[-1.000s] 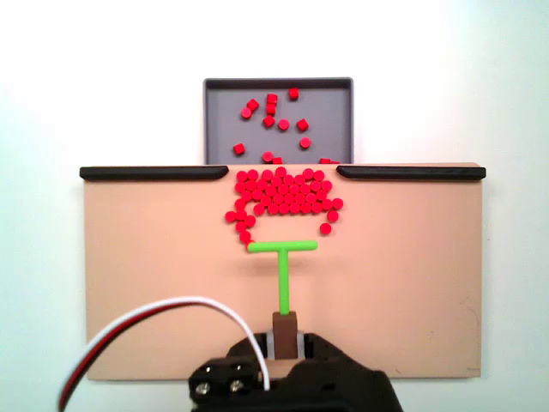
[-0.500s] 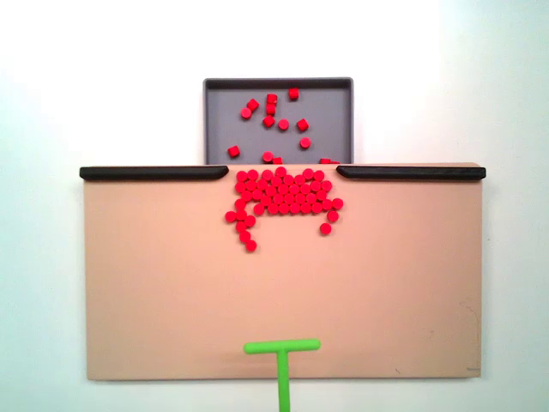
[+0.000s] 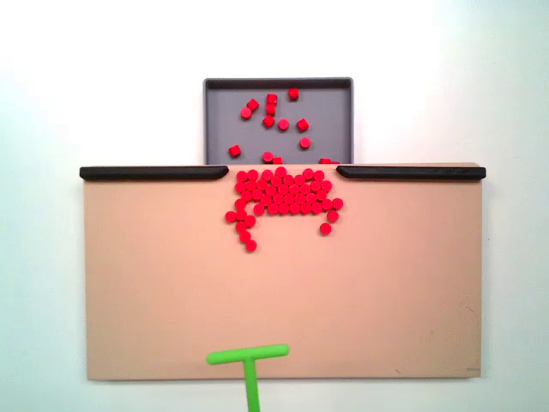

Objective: Push granules from bottom to the grey container

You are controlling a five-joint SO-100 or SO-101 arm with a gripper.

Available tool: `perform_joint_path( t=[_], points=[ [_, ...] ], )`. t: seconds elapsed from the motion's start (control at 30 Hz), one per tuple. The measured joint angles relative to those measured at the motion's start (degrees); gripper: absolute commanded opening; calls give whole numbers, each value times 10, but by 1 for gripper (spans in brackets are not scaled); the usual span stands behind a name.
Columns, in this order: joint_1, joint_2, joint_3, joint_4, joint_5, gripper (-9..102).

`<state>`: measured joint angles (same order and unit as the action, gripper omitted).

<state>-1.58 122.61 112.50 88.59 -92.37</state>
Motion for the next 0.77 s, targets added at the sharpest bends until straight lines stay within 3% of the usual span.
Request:
perform_joint_path(
  t=[0.77],
  points=[
    [104,1,0,0,-55,0]
  ],
)
